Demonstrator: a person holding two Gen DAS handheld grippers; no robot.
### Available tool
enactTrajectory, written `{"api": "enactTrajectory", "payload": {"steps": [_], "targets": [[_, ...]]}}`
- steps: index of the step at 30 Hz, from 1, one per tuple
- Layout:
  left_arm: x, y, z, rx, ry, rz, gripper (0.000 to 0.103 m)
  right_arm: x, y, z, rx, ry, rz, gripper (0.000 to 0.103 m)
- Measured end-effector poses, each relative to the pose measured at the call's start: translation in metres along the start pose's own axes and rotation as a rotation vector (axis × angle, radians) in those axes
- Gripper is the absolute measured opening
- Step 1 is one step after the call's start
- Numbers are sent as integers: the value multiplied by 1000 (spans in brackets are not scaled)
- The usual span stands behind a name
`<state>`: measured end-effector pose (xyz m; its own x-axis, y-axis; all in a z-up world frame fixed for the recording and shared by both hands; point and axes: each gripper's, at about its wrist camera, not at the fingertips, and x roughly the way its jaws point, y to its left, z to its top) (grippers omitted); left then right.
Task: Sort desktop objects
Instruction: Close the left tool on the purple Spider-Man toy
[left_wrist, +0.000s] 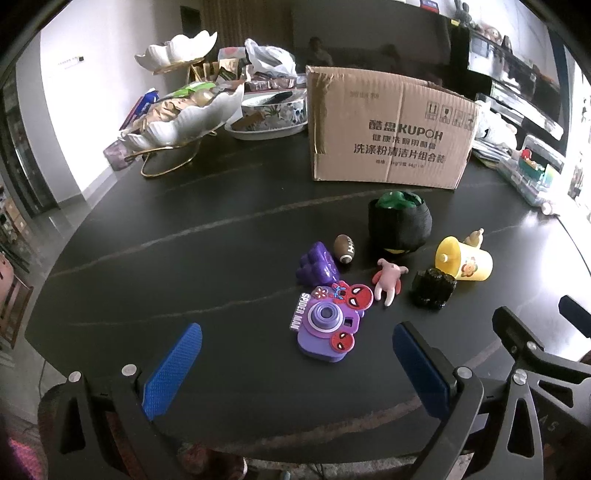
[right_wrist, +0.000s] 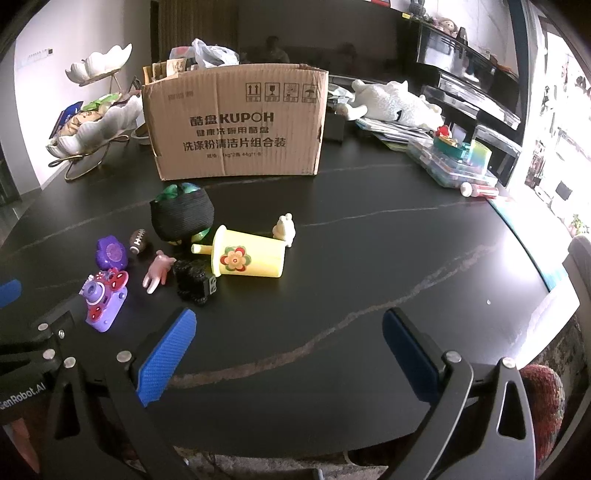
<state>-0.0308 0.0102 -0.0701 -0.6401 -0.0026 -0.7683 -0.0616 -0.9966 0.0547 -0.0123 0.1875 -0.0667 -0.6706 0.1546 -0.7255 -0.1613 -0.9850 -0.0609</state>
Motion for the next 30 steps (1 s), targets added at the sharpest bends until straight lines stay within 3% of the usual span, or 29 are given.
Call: {"api": "enactTrajectory", "payload": {"steps": [10, 16, 25, 30], "targets": [[10, -3, 0, 10, 4, 43, 102, 10, 1, 2, -14, 8, 13, 98], [9, -3, 3, -7, -47, 112, 102, 15, 2, 4, -18, 22, 39, 96], [33, -8, 1, 3, 30, 68, 102, 23, -3, 6, -14, 38, 43, 96], [38, -8, 4, -27, 28, 49, 102, 30, -4, 8, -7, 53, 47, 95]]}}
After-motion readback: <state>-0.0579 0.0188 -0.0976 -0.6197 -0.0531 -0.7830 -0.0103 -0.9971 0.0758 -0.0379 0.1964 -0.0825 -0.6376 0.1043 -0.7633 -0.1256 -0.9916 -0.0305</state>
